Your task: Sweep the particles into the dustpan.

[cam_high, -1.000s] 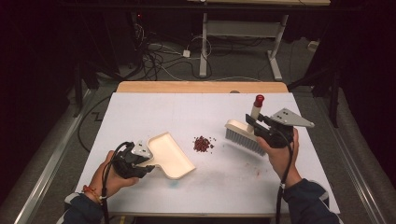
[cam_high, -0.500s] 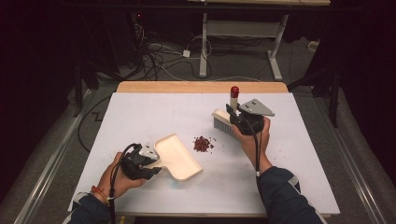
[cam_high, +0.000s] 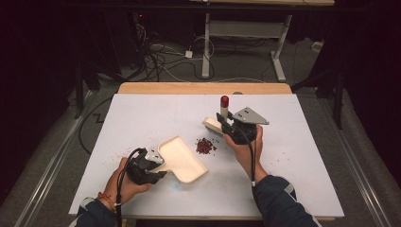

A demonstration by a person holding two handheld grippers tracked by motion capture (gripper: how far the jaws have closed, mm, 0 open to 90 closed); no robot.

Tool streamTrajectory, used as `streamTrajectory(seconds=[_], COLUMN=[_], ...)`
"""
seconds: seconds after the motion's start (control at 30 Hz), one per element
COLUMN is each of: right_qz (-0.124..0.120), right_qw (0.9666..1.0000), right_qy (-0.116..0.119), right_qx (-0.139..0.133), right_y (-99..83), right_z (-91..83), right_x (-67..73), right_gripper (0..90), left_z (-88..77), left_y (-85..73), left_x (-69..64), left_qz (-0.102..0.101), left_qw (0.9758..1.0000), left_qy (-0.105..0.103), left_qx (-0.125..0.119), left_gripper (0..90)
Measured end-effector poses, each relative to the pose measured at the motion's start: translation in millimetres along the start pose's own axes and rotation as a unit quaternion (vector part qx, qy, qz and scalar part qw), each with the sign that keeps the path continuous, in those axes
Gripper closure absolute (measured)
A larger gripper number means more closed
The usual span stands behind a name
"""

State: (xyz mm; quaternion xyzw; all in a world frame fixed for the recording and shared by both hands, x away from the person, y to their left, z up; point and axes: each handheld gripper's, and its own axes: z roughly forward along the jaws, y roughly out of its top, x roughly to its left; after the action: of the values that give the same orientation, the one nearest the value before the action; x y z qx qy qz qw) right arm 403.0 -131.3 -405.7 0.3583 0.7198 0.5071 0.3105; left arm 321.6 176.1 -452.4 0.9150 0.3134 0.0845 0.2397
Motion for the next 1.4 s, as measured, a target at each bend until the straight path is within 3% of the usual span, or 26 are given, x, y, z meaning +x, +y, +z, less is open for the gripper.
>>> streamTrajectory(seconds=[0.1,0.37,0.67,1.1,1.4], right_qz=[0.007,0.013,0.011,0.016,0.033], right_qw=[0.9999,0.9999,0.9999,0.9995,0.9985], right_qy=[0.011,-0.004,0.009,0.025,0.041], right_qx=[-0.002,0.000,0.005,-0.009,-0.017], right_y=[0.7,2.1,1.5,-1.5,-0.2], right_z=[-0.2,6.5,7.7,-2.0,-10.5], right_x=[5.6,20.8,39.7,63.8,79.8], right_gripper=[69.3,68.9,68.1,68.2,69.0], left_z=[2.4,11.3,19.0,29.4,32.4], left_y=[1.4,8.8,12.2,20.3,24.4], left_x=[-0.3,-5.5,-7.4,-15.4,-18.5], left_qz=[-0.004,-0.015,-0.036,-0.050,-0.063], left_qw=[1.0000,0.9999,0.9994,0.9986,0.9979], left_qy=[-0.001,0.001,0.002,0.012,0.016], left_qx=[-0.001,0.006,0.004,0.005,0.005], left_gripper=[64.0,64.0,64.0,63.9,63.9])
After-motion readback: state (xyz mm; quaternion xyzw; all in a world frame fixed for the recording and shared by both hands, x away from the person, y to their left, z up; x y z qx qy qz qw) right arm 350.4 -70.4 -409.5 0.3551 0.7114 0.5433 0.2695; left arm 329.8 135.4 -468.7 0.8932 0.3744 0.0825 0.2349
